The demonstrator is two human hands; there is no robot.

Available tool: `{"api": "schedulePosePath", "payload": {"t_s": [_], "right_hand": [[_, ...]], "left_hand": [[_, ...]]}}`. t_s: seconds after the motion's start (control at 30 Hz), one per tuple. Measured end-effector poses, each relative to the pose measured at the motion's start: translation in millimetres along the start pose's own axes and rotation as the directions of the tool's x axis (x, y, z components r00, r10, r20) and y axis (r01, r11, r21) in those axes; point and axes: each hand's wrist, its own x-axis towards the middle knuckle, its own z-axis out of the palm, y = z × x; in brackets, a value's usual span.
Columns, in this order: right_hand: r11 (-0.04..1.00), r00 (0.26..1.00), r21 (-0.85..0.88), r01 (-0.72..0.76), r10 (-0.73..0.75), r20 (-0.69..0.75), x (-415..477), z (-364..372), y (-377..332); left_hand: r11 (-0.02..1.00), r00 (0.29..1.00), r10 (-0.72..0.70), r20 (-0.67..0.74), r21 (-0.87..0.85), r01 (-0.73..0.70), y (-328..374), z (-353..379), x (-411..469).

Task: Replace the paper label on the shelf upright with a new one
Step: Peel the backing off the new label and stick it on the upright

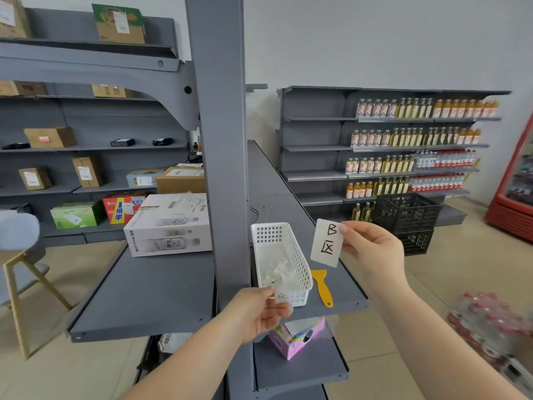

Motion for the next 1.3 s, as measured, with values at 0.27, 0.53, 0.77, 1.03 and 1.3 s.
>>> {"api": "schedulePosePath", "payload": {"t_s": [0.27,0.53,0.77,1.03,1.3], "right_hand": [[0.999,0.999,0.024,-0.027,0.027,-0.031,4,-12,6],[0.999,0.999,0.021,-0.046,0.046,0.007,5,-9,6],[0.998,0.994,0.057,-0.040,0.034,0.102,1,6,-8],[0.992,0.959,0.116,0.048,-0.079,0.272,-2,51,-57],[0.972,0.895,0.091,0.218,-0.236,0.379,1,107,-109]], "left_hand": [[0.957,0.987,0.118,-0.106,-0.254,-0.142,30,39,32],[0.938,0.982,0.035,-0.185,-0.334,-0.096,40,42,54],[0.899,0.900,0.419,-0.122,-0.080,-0.430,34,38,2],[0.704,0.702,0.708,-0.071,0.136,-0.697,60,22,-80],[0.535,0.510,0.845,-0.163,0.269,-0.801,100,-11,-106]]}}
